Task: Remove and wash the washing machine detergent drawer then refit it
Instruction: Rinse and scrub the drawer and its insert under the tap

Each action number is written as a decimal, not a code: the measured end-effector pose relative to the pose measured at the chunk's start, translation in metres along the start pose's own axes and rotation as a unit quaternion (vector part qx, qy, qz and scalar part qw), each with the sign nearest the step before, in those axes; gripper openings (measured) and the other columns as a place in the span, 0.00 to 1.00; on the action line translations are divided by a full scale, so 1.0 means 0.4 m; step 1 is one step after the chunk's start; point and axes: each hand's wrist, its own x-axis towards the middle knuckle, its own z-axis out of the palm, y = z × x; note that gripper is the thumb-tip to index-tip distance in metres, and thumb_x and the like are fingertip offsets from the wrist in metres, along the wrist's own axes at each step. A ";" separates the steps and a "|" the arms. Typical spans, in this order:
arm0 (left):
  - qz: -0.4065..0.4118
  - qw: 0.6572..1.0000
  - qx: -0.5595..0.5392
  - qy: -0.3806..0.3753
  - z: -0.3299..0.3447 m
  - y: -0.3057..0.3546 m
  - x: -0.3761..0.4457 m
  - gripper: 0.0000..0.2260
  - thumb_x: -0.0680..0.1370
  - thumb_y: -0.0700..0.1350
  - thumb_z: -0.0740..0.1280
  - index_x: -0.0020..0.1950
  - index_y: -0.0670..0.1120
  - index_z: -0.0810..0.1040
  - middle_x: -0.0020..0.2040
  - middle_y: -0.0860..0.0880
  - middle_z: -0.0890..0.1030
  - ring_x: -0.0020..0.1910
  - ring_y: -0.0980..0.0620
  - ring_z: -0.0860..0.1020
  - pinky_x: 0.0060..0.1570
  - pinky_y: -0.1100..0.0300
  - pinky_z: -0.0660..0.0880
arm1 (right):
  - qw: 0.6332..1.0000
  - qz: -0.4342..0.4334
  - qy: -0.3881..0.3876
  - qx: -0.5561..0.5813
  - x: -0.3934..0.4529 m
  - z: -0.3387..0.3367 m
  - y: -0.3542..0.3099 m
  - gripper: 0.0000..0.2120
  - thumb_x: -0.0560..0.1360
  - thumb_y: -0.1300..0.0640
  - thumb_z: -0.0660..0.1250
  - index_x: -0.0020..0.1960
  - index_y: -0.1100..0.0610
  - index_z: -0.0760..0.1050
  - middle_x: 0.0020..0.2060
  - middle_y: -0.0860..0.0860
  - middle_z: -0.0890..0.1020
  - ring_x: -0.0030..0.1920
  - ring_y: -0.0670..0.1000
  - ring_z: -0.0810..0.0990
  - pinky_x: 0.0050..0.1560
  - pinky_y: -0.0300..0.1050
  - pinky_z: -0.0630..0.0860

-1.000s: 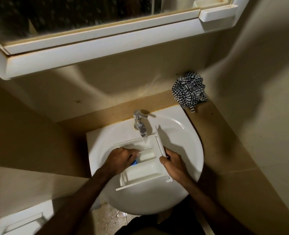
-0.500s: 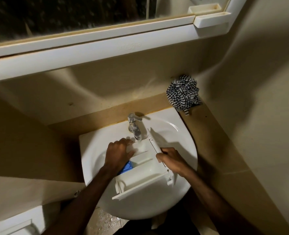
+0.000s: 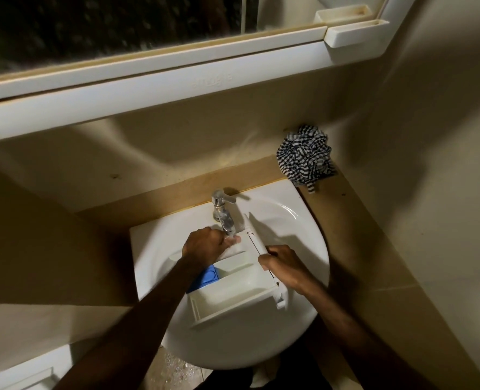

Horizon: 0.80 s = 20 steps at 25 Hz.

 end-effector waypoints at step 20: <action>-0.022 0.996 -0.078 0.035 0.037 0.004 -0.005 0.25 0.80 0.68 0.64 0.56 0.48 0.85 0.50 0.47 0.86 0.42 0.50 0.81 0.41 0.58 0.71 | 0.999 -0.001 0.015 -0.052 0.008 -0.018 0.007 0.21 0.62 0.44 0.62 0.53 0.49 0.79 0.38 0.48 0.83 0.44 0.56 0.82 0.49 0.50 0.78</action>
